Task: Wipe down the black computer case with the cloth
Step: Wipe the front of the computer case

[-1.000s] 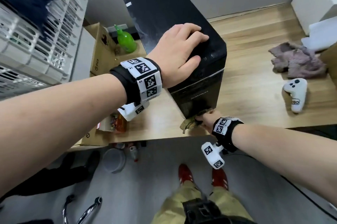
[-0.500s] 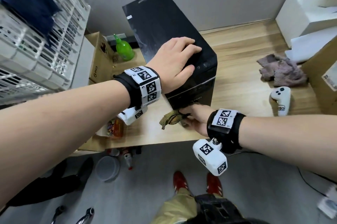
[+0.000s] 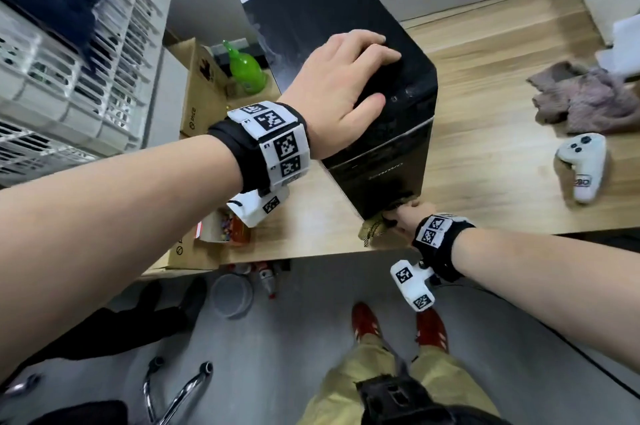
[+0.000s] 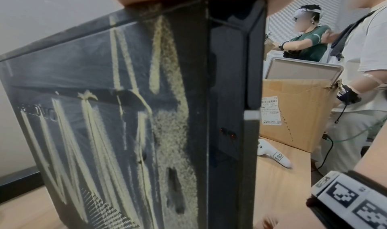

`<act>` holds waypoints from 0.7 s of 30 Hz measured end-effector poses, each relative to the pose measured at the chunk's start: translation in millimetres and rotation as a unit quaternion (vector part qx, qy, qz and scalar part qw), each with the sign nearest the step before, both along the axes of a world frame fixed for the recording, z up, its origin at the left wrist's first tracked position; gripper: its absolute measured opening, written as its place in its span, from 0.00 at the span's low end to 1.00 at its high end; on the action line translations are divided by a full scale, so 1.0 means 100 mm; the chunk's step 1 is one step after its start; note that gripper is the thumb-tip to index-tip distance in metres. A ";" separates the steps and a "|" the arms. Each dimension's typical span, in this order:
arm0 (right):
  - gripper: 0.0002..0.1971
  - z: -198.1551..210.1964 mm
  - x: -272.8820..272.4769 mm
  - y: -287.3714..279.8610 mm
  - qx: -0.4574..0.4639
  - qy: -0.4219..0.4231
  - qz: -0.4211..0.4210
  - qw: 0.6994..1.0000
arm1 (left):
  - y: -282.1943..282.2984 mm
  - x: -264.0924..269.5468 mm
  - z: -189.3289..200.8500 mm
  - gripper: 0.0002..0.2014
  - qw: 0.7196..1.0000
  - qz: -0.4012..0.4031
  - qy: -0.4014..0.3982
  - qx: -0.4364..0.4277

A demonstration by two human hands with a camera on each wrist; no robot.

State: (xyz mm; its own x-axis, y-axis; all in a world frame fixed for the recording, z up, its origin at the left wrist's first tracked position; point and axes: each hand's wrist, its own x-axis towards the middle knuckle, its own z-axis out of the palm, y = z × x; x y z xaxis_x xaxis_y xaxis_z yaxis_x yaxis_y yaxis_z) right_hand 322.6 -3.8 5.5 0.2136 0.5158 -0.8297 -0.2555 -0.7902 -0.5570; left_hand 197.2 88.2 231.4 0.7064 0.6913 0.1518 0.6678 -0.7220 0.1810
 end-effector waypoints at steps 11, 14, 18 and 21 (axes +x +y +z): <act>0.17 0.40 0.71 0.28 0.073 -0.056 -0.045 0.995 | 0.02 0.00 0.04 0.30 1.000 -0.015 0.005 0.017; 0.18 0.61 0.74 0.33 0.110 -0.039 -0.009 0.993 | 0.01 0.01 0.04 0.33 1.000 -0.019 0.005 0.024; 0.18 0.71 0.78 0.33 0.107 -0.052 0.066 0.991 | 0.01 -0.02 0.08 0.42 0.999 -0.028 0.018 0.021; 0.17 0.80 0.84 0.32 0.113 -0.078 0.127 0.982 | 0.00 -0.04 0.10 0.48 0.998 -0.035 0.055 0.013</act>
